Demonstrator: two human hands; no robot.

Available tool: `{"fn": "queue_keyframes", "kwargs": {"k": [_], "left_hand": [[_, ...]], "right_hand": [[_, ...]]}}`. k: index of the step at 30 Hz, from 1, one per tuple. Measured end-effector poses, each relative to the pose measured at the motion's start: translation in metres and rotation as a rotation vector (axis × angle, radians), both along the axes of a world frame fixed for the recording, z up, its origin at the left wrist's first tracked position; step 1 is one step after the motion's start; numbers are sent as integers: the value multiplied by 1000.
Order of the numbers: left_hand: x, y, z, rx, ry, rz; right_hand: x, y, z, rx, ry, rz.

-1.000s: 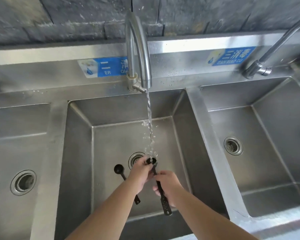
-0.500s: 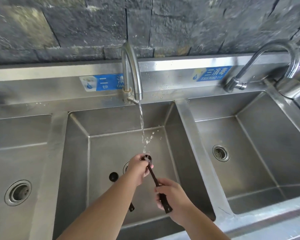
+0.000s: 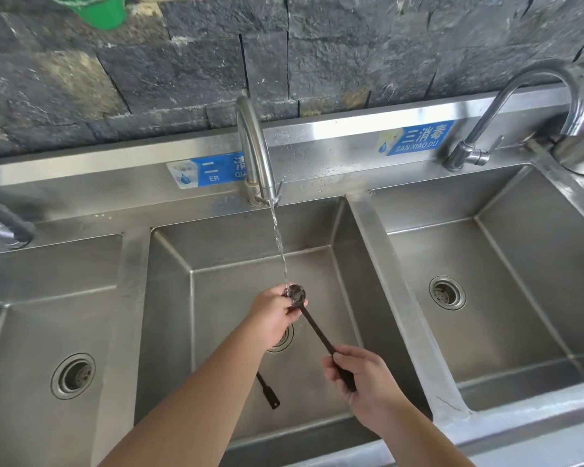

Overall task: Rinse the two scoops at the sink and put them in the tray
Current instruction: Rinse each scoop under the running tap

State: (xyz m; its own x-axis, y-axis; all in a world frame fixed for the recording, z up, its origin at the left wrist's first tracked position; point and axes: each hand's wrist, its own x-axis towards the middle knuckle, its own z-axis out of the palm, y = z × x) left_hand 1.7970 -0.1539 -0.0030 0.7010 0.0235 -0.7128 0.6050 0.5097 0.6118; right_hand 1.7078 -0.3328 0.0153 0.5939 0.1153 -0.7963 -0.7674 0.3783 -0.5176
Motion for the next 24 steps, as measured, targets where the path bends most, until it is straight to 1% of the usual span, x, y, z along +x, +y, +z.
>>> {"fn": "queue_keyframes", "kwargs": {"k": [2,10,16,24], "left_hand": [[-2,1,3,-25,-20,-2],[4,13,5,-51,-35,105],[-1,21,11,-133,-102,90],[-3,18,18,-59,-112,21]], "right_hand": [[2,1,-1,6,15,-8],[13,15,2,61,48,-10],[24,35,7,132,61,-39],[47,60,13,164,38,-59]]}}
